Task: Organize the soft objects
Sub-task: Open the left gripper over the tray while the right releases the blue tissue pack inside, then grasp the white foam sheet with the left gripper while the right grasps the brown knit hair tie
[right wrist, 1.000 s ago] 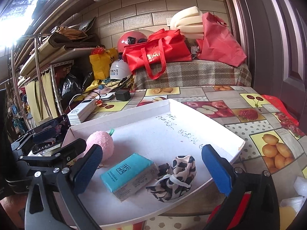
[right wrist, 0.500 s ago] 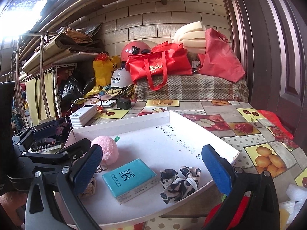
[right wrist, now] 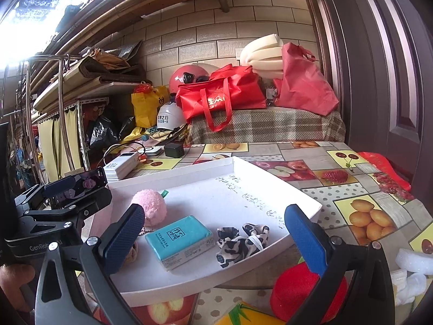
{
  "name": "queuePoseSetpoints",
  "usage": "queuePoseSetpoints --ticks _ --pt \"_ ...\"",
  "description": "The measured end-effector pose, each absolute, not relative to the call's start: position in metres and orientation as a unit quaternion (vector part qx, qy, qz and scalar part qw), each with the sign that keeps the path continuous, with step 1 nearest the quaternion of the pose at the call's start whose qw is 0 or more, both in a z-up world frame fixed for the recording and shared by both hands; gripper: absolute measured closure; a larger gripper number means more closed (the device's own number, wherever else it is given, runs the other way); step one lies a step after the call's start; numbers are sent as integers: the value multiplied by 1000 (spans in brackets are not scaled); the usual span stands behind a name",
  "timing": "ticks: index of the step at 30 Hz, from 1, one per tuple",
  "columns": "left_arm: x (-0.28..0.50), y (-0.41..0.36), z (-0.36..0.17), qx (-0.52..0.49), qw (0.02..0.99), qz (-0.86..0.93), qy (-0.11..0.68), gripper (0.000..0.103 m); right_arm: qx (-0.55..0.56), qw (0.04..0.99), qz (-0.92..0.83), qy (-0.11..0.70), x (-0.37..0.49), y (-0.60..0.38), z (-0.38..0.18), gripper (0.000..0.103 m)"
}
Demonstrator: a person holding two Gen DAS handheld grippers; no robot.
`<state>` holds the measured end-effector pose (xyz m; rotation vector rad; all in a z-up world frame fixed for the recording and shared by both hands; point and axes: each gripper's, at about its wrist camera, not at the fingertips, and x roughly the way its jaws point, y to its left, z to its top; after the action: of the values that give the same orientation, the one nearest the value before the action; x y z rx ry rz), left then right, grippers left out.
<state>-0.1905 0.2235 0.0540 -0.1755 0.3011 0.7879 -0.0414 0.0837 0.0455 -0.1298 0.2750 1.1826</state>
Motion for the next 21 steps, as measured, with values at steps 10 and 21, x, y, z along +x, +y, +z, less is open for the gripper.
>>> queuePoseSetpoints --ticks 10,21 --pt "-198 163 55 -41 937 305 165 0 -57 819 554 138 -34 26 45 0" --pt "-202 147 53 -59 946 262 181 0 19 857 472 207 32 -39 40 0"
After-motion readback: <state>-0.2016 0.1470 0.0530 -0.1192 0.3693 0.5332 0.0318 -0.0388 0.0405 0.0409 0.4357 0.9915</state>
